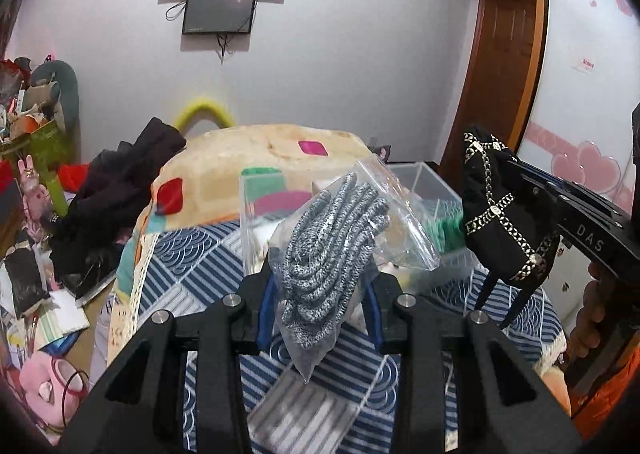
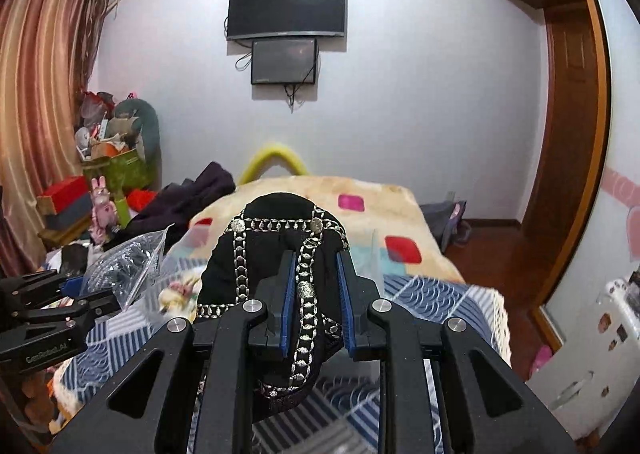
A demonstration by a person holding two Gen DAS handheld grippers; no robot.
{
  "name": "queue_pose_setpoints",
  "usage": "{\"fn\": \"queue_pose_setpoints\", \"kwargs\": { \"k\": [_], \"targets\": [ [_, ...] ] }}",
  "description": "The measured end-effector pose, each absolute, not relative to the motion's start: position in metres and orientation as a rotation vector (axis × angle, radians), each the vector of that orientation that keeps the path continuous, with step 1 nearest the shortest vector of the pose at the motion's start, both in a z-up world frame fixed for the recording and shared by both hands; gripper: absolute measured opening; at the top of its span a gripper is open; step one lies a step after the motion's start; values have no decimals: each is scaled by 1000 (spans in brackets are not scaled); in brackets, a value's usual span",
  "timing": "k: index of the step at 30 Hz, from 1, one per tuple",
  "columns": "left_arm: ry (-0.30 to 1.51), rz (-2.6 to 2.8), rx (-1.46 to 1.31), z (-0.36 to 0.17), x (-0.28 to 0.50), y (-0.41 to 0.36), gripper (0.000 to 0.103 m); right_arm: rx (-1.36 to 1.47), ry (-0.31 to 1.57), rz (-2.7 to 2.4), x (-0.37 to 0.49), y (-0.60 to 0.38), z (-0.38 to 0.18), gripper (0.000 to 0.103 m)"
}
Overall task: Organize soft objects
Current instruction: 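Put the grey knit in the box with left tool while right drops the black bag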
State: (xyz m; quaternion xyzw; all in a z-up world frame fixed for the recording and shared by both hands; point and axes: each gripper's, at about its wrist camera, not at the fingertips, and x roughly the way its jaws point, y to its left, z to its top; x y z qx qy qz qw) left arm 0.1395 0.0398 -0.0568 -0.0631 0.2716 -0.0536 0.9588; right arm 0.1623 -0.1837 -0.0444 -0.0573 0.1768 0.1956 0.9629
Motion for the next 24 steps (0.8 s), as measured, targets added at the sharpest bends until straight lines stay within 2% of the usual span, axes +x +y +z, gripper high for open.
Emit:
{"fn": "queue_pose_setpoints", "kwargs": {
  "k": [6,17,21,24],
  "targets": [
    [593,-115,-132,-64,171,35,37,-130,357,357,186,-174,-47,18],
    [704,-140,-106,-100,221,21,37,-175,503,350,222,-167,-85,19],
    [717,-136,-103,-106,221,20,48,-203,555,355,230,-161,-96,26],
    [713,-143,-122,-105,218,23,55,-204,559,353,227,-165,-95,27]
  ]
}}
